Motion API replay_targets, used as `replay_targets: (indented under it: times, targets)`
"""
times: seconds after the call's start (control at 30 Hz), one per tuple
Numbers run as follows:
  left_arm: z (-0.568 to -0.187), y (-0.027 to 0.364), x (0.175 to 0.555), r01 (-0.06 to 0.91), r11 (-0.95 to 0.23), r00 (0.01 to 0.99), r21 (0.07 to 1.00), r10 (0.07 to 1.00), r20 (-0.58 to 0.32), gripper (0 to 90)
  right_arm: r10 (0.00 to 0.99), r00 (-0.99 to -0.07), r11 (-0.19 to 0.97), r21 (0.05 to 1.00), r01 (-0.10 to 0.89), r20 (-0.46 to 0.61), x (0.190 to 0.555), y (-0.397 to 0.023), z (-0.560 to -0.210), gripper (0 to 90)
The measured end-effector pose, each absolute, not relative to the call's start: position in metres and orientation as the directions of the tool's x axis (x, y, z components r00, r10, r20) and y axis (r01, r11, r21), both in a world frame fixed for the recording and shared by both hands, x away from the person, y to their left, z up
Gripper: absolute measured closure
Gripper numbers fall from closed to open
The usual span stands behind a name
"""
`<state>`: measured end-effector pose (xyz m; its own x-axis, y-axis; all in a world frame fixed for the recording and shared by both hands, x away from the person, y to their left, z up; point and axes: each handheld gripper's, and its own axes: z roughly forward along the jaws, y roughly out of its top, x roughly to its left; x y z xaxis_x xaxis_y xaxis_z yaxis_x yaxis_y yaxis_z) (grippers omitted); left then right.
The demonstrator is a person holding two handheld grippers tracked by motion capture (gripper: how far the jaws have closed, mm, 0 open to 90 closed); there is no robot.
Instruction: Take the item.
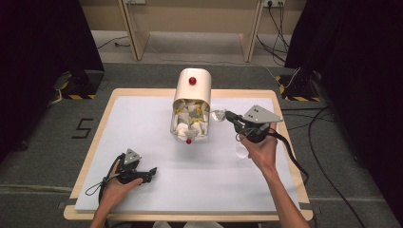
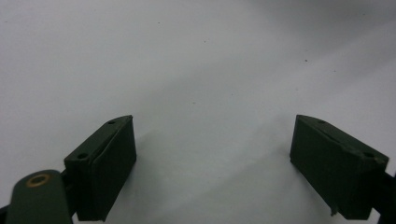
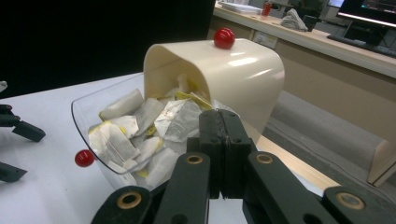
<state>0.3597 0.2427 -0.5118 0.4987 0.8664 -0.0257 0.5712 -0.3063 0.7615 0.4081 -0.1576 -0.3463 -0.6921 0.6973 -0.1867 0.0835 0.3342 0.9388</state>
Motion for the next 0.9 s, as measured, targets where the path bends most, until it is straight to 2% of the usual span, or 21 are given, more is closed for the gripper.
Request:
replay_targets:
  times: [0.3,0.9]
  targets:
    - [-0.512,0.243,0.360,0.571,-0.306,0.499,0.762,0.866,-0.025,13.7,0.728,-0.664,0.320,0.941,0.109,-0.171,0.402,-0.183,-0.351,89.8]
    - [-0.512,0.243,0.360,0.572,-0.304,0.498,0.762,0.867,-0.027,13.7,0.753,-0.641,0.306,0.942,0.139,-0.150,0.392,-0.206,-0.360,89.8]
